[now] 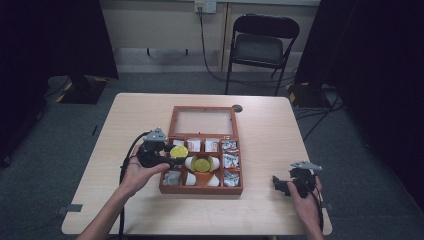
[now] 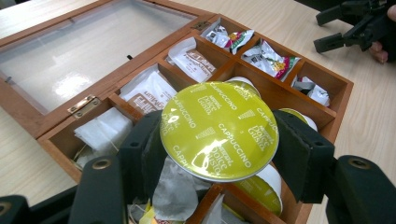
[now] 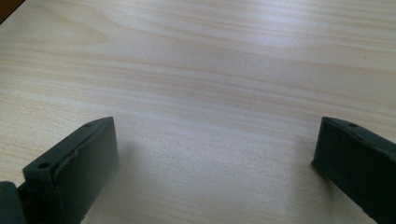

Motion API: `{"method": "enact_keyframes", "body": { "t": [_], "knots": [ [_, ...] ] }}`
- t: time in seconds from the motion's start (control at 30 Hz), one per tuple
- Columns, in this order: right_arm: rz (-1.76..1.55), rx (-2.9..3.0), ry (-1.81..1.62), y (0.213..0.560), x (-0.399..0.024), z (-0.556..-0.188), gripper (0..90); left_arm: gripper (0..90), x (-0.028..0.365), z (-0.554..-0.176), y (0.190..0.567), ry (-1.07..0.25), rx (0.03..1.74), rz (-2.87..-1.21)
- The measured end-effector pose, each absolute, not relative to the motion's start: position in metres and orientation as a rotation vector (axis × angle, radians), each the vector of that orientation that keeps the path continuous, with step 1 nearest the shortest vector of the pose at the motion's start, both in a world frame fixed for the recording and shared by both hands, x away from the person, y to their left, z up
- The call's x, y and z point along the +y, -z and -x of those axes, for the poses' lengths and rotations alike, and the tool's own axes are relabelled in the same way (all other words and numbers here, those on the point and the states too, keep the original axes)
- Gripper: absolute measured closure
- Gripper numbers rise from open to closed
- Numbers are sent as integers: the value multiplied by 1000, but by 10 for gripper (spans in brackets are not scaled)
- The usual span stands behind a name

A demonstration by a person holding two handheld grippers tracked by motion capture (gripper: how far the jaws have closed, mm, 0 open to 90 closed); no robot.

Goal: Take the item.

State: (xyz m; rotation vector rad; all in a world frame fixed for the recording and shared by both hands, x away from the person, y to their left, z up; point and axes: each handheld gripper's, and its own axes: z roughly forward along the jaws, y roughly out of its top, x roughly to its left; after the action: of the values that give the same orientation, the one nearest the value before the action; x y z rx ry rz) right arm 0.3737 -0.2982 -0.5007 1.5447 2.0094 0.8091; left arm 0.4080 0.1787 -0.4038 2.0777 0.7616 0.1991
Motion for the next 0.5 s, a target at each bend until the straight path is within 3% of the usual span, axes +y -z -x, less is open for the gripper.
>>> {"method": "enact_keyframes", "body": {
  "t": [0.5],
  "knots": [
    [-1544,2009,-809,501,-298,-374,0,380,205,-413,391,-241,794,-2021]
  ]
}}
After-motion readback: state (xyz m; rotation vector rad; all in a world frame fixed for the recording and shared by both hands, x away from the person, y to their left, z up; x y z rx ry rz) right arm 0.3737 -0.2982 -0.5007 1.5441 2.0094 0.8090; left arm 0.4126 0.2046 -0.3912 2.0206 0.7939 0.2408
